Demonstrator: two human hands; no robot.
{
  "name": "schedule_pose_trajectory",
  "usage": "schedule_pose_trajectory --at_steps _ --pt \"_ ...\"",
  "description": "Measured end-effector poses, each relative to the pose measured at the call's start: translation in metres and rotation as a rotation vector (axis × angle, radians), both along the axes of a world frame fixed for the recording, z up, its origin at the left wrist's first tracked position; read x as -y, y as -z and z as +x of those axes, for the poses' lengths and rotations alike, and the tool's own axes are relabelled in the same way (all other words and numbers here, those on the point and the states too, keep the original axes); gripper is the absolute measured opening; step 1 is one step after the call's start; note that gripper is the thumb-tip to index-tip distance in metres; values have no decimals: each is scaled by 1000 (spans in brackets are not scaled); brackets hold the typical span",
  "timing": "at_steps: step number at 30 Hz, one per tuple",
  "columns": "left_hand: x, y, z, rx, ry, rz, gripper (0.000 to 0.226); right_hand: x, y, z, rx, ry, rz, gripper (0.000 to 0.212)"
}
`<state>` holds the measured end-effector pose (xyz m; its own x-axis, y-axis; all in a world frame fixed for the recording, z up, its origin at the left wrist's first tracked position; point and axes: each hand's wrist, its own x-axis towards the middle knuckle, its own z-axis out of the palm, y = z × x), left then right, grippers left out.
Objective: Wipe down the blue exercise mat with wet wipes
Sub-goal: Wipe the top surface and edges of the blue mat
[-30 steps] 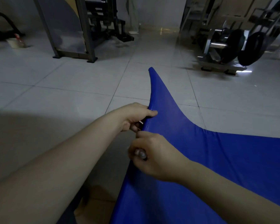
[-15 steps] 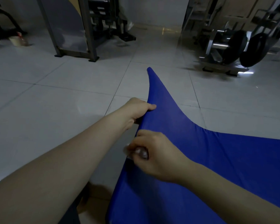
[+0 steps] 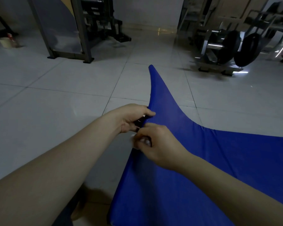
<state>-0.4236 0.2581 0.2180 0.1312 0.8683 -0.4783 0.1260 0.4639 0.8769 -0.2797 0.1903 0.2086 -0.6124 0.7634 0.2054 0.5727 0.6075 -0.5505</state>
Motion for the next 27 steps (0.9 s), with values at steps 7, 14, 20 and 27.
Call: schedule_pose_trajectory --at_steps 7,14,20,27 --pt "5 -2 5 -54 -84 104 7 -28 -5 10 -42 235 157 18" --pt "-3 7 7 -65 -179 80 17 21 -7 -12 66 -243 12 8" --pt "6 -3 6 -48 -74 77 10 -27 -6 14 32 181 172 14" --pt "6 0 5 -243 -51 124 15 17 -8 -4 51 -135 -32 13"
